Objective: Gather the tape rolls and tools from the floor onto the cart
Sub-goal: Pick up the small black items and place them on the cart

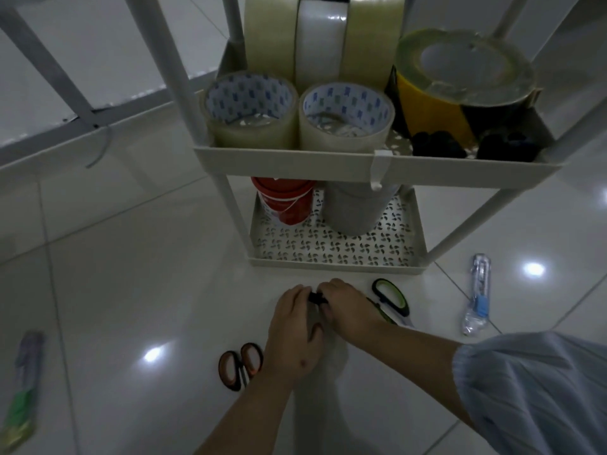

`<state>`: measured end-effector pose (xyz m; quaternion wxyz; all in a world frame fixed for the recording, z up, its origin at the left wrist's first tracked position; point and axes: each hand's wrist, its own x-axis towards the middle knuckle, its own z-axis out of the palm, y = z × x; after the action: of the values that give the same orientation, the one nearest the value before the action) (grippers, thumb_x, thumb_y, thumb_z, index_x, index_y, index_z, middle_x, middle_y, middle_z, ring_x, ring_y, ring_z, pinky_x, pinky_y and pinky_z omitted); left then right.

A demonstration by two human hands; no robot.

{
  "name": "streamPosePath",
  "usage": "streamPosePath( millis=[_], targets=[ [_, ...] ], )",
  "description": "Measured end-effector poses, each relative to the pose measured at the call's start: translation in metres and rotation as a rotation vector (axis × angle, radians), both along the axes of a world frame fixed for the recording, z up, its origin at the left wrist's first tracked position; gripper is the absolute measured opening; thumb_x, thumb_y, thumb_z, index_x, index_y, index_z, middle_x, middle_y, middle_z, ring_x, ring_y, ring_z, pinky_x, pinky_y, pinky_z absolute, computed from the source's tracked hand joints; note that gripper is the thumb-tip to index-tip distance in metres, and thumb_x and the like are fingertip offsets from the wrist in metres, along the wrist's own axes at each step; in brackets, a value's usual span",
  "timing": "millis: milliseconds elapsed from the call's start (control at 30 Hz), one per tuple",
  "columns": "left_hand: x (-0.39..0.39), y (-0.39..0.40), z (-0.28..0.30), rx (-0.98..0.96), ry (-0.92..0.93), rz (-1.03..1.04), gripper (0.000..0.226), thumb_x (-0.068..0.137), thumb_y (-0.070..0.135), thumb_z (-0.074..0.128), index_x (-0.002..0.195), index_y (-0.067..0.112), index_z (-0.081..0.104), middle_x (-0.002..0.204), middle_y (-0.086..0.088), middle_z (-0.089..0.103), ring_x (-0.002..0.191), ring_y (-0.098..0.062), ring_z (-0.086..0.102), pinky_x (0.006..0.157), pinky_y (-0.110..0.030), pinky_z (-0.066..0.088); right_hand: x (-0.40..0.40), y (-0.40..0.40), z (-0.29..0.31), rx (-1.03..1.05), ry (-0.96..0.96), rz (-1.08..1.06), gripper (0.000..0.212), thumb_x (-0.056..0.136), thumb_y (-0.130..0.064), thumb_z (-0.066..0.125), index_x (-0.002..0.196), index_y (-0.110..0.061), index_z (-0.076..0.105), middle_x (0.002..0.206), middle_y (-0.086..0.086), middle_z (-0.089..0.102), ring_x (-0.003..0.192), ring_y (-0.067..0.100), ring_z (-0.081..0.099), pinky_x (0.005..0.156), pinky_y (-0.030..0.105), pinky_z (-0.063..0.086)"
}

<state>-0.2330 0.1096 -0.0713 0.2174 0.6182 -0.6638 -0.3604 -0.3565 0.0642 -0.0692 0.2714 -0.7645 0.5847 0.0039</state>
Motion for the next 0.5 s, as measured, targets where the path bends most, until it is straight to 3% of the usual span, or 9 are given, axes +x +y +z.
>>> streamPosePath(
  millis=[100, 167, 267, 400, 500],
  targets=[
    [-0.006, -0.004, 0.018, -0.083, 0.061, 0.014, 0.066, 0.075, 0.026, 0.038, 0.139, 0.008, 0.031, 0.148, -0.007, 0.029, 0.131, -0.005, 0.020, 0.106, -0.006, 0.006, -0.008, 0.000, 0.016, -0.051, -0.068, 0.001, 0.018, 0.092, -0.011, 0.043, 0.101, -0.001, 0.056, 0.107, 0.019, 0.056, 0.101, 0.030, 0.053, 0.079, 0.034, 0.039],
    [-0.009, -0.007, 0.032, -0.139, 0.081, 0.004, 0.063, 0.078, 0.027, 0.039, 0.138, 0.010, 0.032, 0.146, -0.004, 0.029, 0.125, 0.003, 0.016, 0.099, 0.004, 0.002, -0.014, 0.000, 0.032, -0.090, -0.107, -0.009, 0.019, 0.092, -0.011, 0.045, 0.100, 0.001, 0.057, 0.105, 0.019, 0.058, 0.098, 0.030, 0.053, 0.073, 0.028, 0.033],
    [-0.011, -0.011, 0.057, -0.227, 0.091, -0.025, 0.061, 0.079, 0.026, 0.041, 0.138, 0.011, 0.033, 0.145, -0.003, 0.031, 0.122, 0.007, 0.016, 0.096, 0.008, 0.002, -0.024, 0.000, 0.061, -0.193, -0.151, -0.031, 0.017, 0.090, -0.009, 0.048, 0.100, 0.000, 0.058, 0.102, 0.018, 0.059, 0.095, 0.029, 0.054, 0.068, 0.022, 0.027],
    [-0.015, -0.010, 0.096, -0.364, 0.113, -0.043, 0.066, 0.079, 0.037, 0.033, 0.140, 0.014, 0.031, 0.146, 0.004, 0.024, 0.129, 0.008, 0.012, 0.104, -0.001, 0.008, -0.039, 0.008, 0.107, -0.361, -0.139, -0.039, 0.022, 0.090, -0.016, 0.051, 0.110, -0.009, 0.059, 0.103, 0.012, 0.062, 0.095, 0.026, 0.056, 0.078, 0.032, 0.045],
    [-0.022, -0.008, 0.126, -0.515, 0.139, -0.049, 0.062, 0.082, 0.033, 0.035, 0.140, 0.012, 0.031, 0.148, 0.005, 0.017, 0.139, -0.007, 0.014, 0.113, -0.019, 0.019, -0.052, 0.020, 0.135, -0.531, -0.152, -0.042, 0.021, 0.085, -0.018, 0.055, 0.104, -0.013, 0.063, 0.093, 0.008, 0.066, 0.084, 0.024, 0.062, 0.067, 0.022, 0.043]
  ],
)
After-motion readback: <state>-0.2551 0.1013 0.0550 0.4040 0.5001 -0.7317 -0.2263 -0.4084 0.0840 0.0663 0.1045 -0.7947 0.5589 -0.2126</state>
